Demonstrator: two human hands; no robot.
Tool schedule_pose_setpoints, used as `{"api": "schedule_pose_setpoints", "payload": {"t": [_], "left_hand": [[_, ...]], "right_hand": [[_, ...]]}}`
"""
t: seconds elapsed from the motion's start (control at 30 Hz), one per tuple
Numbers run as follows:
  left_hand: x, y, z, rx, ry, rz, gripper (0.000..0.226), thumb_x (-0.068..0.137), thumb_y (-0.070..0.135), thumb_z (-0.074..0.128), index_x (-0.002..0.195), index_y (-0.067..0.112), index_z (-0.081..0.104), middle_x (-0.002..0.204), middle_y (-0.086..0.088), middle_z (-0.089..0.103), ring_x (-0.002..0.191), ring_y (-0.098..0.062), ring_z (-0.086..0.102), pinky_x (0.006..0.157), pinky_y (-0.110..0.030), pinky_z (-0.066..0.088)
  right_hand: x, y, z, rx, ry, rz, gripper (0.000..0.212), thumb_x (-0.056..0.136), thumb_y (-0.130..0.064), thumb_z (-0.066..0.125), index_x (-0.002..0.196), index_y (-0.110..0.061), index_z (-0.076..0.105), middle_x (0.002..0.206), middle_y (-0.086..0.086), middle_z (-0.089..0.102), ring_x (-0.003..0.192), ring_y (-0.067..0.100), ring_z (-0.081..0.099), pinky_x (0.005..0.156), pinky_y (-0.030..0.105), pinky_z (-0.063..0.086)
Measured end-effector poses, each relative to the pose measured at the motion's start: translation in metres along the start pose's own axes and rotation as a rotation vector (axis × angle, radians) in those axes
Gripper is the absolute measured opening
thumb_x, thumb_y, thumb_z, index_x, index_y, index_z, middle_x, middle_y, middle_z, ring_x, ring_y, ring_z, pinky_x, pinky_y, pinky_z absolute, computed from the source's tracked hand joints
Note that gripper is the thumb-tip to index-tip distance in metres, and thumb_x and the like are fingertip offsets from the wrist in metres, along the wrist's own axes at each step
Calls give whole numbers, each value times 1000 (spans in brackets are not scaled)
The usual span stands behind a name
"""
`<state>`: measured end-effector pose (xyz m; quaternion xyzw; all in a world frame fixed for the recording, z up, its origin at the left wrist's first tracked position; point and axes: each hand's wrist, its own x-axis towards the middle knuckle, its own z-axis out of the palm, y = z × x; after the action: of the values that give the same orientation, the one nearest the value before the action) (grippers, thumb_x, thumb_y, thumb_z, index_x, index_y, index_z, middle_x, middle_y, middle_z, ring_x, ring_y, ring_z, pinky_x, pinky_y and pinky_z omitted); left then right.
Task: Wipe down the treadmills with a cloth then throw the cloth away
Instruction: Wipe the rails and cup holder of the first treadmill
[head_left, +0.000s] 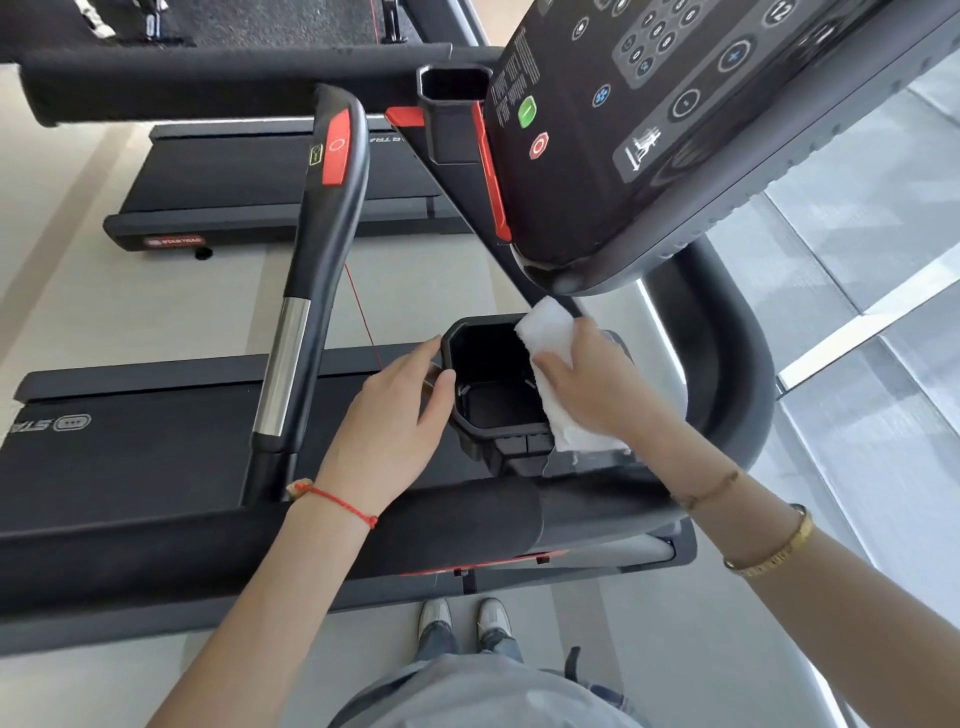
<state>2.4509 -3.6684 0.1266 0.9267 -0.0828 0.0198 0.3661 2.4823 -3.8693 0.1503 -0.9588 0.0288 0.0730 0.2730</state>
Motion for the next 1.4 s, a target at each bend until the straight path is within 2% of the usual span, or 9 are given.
{"api": "schedule_pose_setpoints", "payload": {"t": [0.13,0.27,0.37,0.63,0.77,0.87,1.1,1.23,1.4], "left_hand": [[1,0,0,-9,8,2,44,101,35,42,144,25,43,106,17,55,97,-6,58,90,-27,48],[1,-1,1,-18,21,15,41,101,34,43,141,27,46,103,18,55,92,-5,58,85,-26,48],[1,-2,1,-21,28,13,41,101,35,43,142,28,45,101,20,54,90,-3,57,83,-24,47],[2,-6,4,-34,28,16,38,99,36,43,137,33,47,94,30,52,90,10,56,78,-13,42],[2,-7,4,-31,27,5,40,99,37,43,138,34,47,95,31,51,92,8,57,78,-7,40],[1,-6,3,-49,22,12,39,98,37,42,137,36,47,95,31,53,95,8,56,79,-12,44],[2,-4,3,-49,35,7,41,98,34,44,139,31,48,106,15,61,94,-2,60,87,-27,51],[2,-5,4,-39,44,4,40,99,32,47,139,29,48,103,17,57,93,-3,60,86,-26,50],[1,-5,4,-59,35,-12,44,97,39,43,140,31,46,104,20,56,95,0,58,86,-25,49]], "right_hand": [[-5,9,4,43,-20,-4,27,97,-27,51,85,-11,32,70,-5,30,58,5,28,50,19,21],[11,-1,-3,6,-36,-81,34,99,-27,49,120,-2,39,82,1,45,73,18,42,61,29,31],[13,-2,-8,29,-54,-106,40,99,-27,49,129,-3,37,88,4,47,78,23,44,69,32,32],[-14,10,7,-3,42,-151,41,98,-21,49,130,-1,34,124,13,46,85,24,48,52,21,23],[-14,10,3,-79,88,-332,57,97,-18,51,147,-3,26,149,13,33,130,30,38,90,16,27],[-10,11,-3,-167,73,-420,59,98,-22,52,149,-6,28,155,9,28,139,27,29,102,19,25],[17,4,-21,-409,-77,-690,60,100,-25,48,152,-7,24,156,5,29,145,22,22,110,16,9],[35,-11,-18,-480,-175,-785,60,101,-28,47,151,-6,23,152,9,36,140,24,32,116,27,22],[52,-28,-12,-589,-142,-758,45,101,-38,38,143,-22,34,126,-3,54,107,24,57,83,42,48]]}}
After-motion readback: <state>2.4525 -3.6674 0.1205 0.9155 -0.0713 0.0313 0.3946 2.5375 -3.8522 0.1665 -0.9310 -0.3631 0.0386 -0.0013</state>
